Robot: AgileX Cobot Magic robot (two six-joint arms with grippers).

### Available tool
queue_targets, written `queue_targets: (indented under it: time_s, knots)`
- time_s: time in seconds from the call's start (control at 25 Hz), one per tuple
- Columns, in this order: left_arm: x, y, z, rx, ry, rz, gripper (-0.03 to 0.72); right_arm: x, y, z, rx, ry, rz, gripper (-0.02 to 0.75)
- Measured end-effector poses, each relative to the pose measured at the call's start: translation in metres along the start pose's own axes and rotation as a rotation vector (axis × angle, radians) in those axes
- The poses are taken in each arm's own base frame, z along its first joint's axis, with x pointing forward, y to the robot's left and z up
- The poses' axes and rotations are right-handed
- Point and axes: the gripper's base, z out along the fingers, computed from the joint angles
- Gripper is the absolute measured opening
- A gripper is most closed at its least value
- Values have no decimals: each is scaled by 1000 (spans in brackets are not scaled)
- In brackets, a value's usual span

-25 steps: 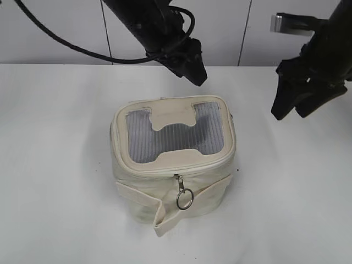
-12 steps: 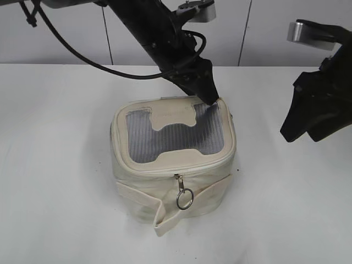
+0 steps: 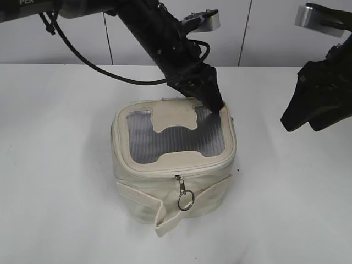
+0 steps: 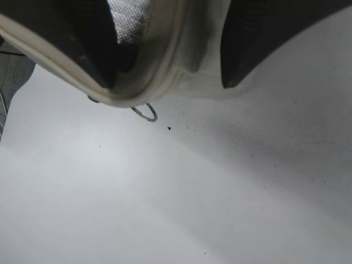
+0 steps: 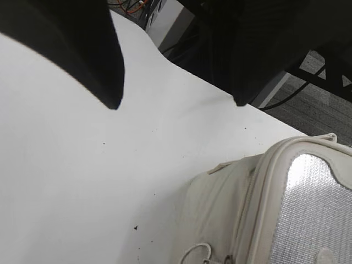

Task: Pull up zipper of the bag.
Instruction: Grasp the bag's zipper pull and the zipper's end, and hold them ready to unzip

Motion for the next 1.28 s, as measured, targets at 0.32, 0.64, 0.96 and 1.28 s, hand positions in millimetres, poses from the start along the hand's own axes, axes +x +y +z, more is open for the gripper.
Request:
queue_targets:
  time_s: [0.32,0.64,0.96,1.28]
  knots:
    - [2,3,2,-19,25,7,118,-2,0,0,5,-19,1,480]
    - [2,1,-2,-33,25,16,98,-7,-2,0,25,-78,-33,480]
    - [14,-7,-9,-41,26,1,93,3,-12,29,32,-124,-159,480]
    - [17,-14,-14,-26,15,7,92,19,-12,61,-70,-236,-240,480]
